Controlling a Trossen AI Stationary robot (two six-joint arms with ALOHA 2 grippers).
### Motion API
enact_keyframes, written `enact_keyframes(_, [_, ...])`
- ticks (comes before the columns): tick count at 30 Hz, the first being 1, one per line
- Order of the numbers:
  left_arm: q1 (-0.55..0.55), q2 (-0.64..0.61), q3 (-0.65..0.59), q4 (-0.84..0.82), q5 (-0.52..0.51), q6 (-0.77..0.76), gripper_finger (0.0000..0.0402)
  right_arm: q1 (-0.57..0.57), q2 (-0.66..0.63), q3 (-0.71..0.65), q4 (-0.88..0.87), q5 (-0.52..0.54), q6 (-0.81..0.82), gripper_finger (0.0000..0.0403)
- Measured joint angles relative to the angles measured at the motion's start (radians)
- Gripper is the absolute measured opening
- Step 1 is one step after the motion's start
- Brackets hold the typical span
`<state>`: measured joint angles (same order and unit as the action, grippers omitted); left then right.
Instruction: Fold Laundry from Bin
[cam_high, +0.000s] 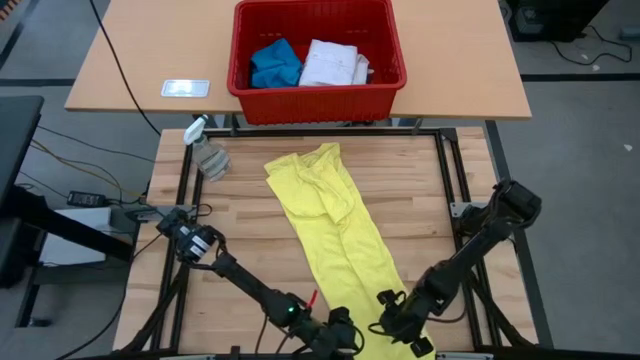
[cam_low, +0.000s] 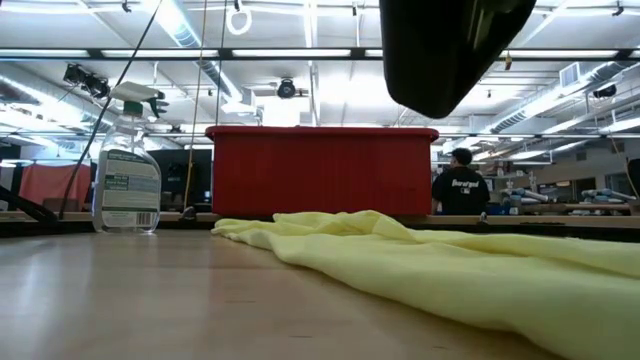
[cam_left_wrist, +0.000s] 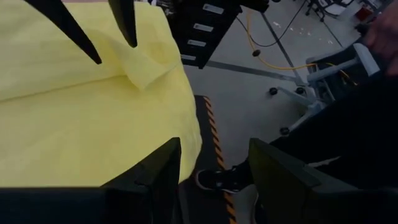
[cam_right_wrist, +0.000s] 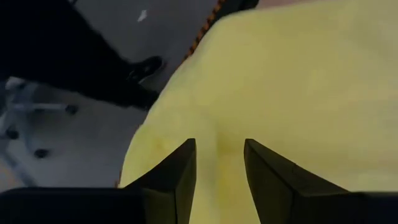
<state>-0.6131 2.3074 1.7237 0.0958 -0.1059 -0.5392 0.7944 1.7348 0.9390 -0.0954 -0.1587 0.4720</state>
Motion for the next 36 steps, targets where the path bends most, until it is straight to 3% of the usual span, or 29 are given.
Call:
enact_keyframes(14, [0.001, 0.0, 0.0, -0.041, 0.002, -0.015, 0.0194, -0.013, 0.063, 0.002, 0.051, -0.075, -0.002, 0.0099])
enact_keyframes(23, [0.001, 0.0, 0.0, -0.049, 0.001, 0.017, 0.0194, 0.007, 0.065, 0.009, 0.042, -0.153, 0.023, 0.0009])
enact_keyframes(29, [0.001, 0.0, 0.0, -0.058, -0.005, 0.084, 0.0194, 0.075, 0.038, 0.034, -0.009, -0.103, -0.029, 0.0006])
enact_keyframes(36, [0.001, 0.0, 0.0, -0.059, -0.005, 0.114, 0.0194, 0.165, 0.038, 0.043, -0.126, 0.082, -0.054, 0.0031])
